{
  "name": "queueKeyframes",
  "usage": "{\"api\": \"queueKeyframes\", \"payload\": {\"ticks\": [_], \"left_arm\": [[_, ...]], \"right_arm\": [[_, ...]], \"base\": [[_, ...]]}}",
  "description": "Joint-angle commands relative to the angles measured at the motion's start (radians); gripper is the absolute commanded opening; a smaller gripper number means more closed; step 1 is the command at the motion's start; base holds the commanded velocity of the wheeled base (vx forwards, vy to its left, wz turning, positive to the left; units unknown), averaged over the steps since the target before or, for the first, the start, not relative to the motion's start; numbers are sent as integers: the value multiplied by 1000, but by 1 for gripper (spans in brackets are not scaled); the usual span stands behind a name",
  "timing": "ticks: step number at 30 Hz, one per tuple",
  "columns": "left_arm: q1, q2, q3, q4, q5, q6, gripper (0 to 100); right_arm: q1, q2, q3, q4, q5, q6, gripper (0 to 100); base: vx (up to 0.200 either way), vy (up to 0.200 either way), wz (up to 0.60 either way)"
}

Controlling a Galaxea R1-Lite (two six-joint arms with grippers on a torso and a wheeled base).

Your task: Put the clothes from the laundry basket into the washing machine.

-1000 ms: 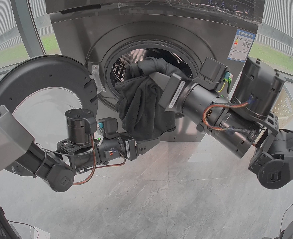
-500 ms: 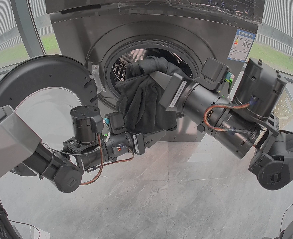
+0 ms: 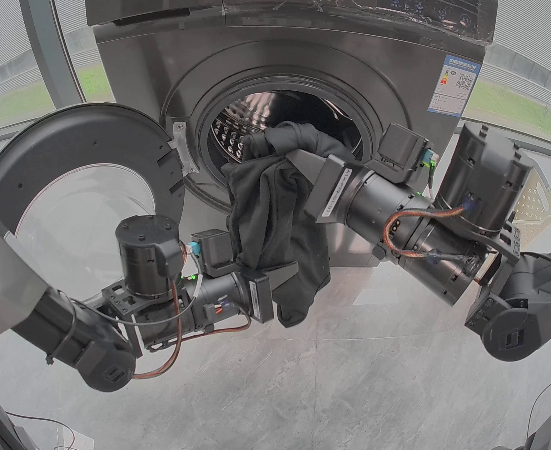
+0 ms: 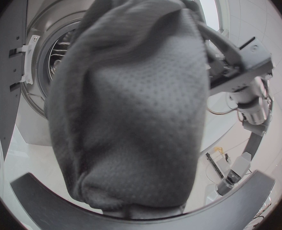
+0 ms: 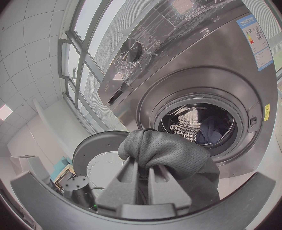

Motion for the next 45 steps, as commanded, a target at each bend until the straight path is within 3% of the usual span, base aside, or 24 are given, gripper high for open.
{"api": "queueKeyframes", "payload": {"ticks": [1, 14, 20, 25, 28, 33, 45], "left_arm": [[-39, -111, 83, -1, 9, 2, 0], [-22, -151, 28, -4, 40, -3, 0], [-19, -183, -4, -23, 77, -8, 0], [-4, -242, -4, -26, 91, -15, 0], [7, -274, -8, -26, 95, -35, 0], [8, -294, -3, -26, 109, -41, 0], [7, -322, -18, -26, 107, -47, 0]], "right_arm": [[13, 22, 33, -38, 10, -1, 100], [10, -78, 159, -28, 18, -11, 100], [-38, -165, 223, -22, 16, -24, 100], [-90, -205, 353, -24, 21, -63, 100], [-104, -207, 438, -36, 53, -90, 100], [-102, -194, 531, -42, 111, -107, 100], [-88, -43, 504, -125, 137, -129, 100]], "base": [[0, 0, 0], [0, 0, 0], [0, 0, 0], [0, 0, 0], [0, 0, 0], [0, 0, 0], [0, 0, 0]]}}
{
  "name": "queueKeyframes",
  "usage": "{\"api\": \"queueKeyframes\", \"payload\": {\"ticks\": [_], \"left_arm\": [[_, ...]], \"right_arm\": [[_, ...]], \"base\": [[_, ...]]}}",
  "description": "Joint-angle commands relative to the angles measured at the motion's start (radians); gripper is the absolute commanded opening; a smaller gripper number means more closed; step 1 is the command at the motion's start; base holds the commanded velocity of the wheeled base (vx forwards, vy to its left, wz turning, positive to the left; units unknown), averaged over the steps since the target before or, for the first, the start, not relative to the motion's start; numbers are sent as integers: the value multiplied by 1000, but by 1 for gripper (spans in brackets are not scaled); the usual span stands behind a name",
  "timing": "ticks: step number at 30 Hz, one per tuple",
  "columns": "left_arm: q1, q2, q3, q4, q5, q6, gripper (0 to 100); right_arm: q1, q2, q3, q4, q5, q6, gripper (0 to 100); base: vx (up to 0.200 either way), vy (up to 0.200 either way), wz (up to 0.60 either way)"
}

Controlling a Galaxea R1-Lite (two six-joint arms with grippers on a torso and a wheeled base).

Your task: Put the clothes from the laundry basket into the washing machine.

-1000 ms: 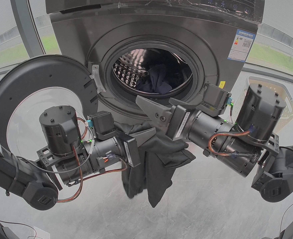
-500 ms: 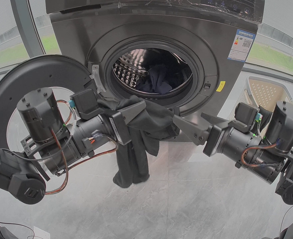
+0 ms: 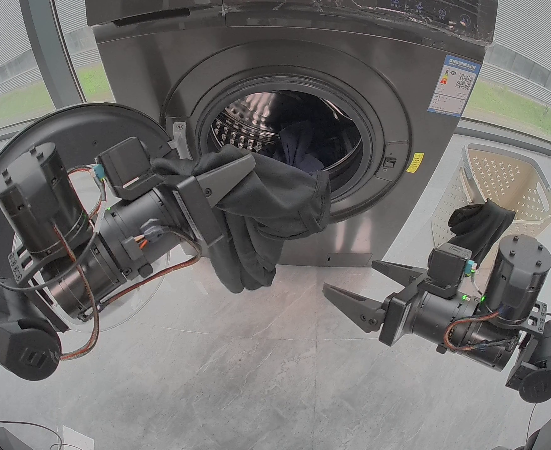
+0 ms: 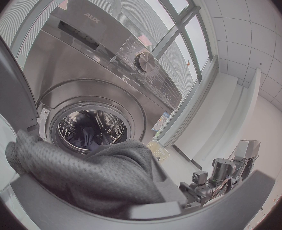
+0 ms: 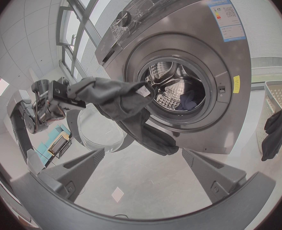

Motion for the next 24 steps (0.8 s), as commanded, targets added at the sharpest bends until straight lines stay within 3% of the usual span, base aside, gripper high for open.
{"api": "queueKeyframes", "payload": {"ticks": [1, 11, 14, 24], "left_arm": [[0, -18, -5, 0, -1, -2, 0], [-11, -16, -5, 0, -1, -2, 0], [-11, -16, -1, 0, -1, -2, 0], [-20, -15, 9, 0, 1, -2, 0]], "right_arm": [[13, 101, -28, -38, 7, -7, 100], [15, 180, -105, -119, 43, -20, 100], [17, 220, -155, -123, 73, -17, 100], [17, 342, -303, -193, 87, -17, 100]], "base": [[0, 0, 0], [0, 0, 0], [0, 0, 0], [0, 0, 0]]}}
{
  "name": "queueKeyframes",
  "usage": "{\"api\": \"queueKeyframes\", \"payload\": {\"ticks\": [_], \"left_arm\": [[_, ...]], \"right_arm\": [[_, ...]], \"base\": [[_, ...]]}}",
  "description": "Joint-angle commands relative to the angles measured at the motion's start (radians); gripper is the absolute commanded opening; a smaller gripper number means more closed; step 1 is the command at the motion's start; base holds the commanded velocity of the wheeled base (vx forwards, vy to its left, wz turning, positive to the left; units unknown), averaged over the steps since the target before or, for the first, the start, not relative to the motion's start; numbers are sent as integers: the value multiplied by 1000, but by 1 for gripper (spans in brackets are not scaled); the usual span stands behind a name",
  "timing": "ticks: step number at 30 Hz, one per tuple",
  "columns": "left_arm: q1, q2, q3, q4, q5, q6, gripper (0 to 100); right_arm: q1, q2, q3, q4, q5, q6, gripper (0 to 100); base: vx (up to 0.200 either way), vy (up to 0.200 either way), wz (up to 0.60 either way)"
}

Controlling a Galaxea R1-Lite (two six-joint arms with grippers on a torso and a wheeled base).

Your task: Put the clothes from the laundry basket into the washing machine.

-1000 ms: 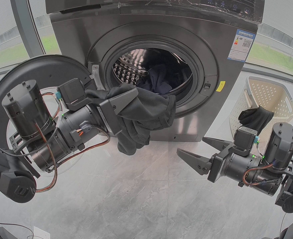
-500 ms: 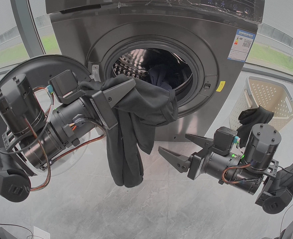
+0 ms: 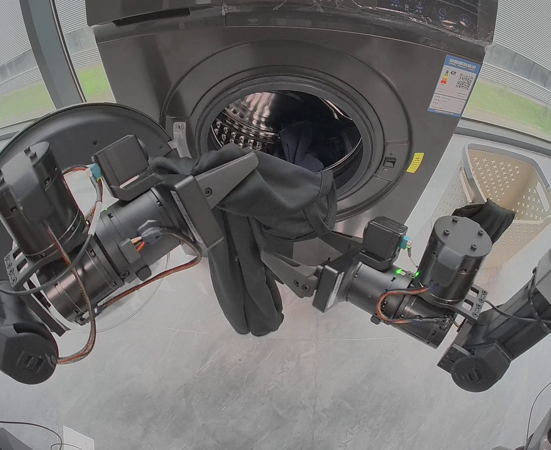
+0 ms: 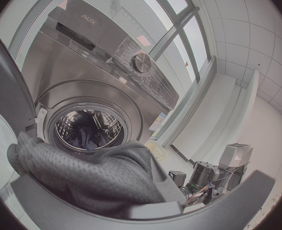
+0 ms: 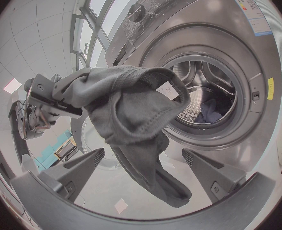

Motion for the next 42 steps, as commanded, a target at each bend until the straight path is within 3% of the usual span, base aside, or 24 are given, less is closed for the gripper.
{"api": "queueKeyframes", "payload": {"ticks": [1, 20, 21, 33, 38, 42], "left_arm": [[-3, 1, 3, 0, 1, 0, 0], [3, 7, 3, 0, 0, 1, 0], [6, 9, 3, 0, 0, 1, 0], [20, 16, 21, 0, 3, 3, 0], [31, 16, 15, 0, 3, 1, 0], [31, 15, 11, 0, 0, 0, 0]], "right_arm": [[1, 76, -65, -6, 10, 1, 100], [-13, 166, -159, -72, 5, 3, 100], [-13, 169, -163, -78, 5, 3, 0], [-19, 45, -62, -95, -2, -3, 0], [-55, -9, 22, -97, -25, -51, 0], [-56, -33, 50, -97, -27, -51, 0]], "base": [[0, 0, 0], [0, 0, 0], [0, 0, 0], [0, 0, 0], [0, 0, 0], [0, 0, 0]]}}
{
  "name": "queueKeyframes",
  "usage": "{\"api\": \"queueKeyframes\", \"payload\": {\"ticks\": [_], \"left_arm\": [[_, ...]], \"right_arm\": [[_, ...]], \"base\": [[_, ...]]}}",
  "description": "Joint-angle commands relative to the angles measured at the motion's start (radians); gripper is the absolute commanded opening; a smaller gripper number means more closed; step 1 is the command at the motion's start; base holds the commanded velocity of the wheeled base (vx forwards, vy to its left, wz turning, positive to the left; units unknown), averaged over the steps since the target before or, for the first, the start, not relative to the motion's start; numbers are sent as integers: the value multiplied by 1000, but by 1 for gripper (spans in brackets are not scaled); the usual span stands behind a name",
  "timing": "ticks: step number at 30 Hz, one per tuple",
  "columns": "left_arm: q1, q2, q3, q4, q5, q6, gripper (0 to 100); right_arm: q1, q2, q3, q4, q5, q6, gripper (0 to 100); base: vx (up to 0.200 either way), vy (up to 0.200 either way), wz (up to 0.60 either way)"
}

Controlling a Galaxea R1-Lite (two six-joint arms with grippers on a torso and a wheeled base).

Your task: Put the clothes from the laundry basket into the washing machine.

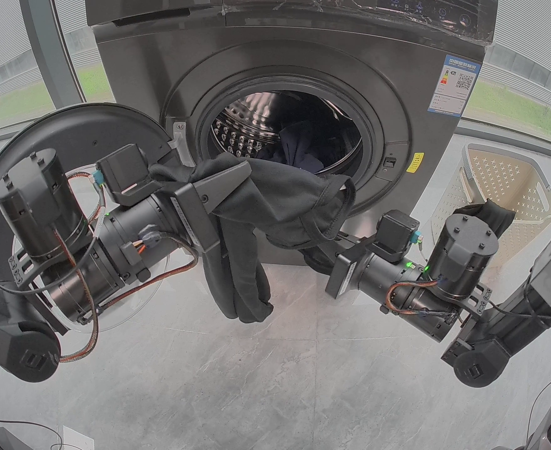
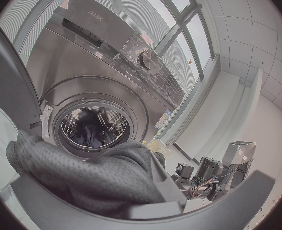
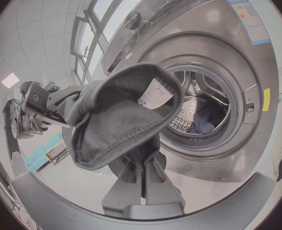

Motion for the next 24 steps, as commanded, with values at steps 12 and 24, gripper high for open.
{"api": "queueKeyframes", "payload": {"ticks": [12, 24], "left_arm": [[13, 2, 77, -1, 0, -27, 100], [16, 44, 193, -2, -5, -27, 100]], "right_arm": [[-26, -192, 33, 1, -34, -5, 0], [-8, -204, 10, 1, -34, -6, 0]], "base": [[0, 0, 0], [0, 0, 0]]}}
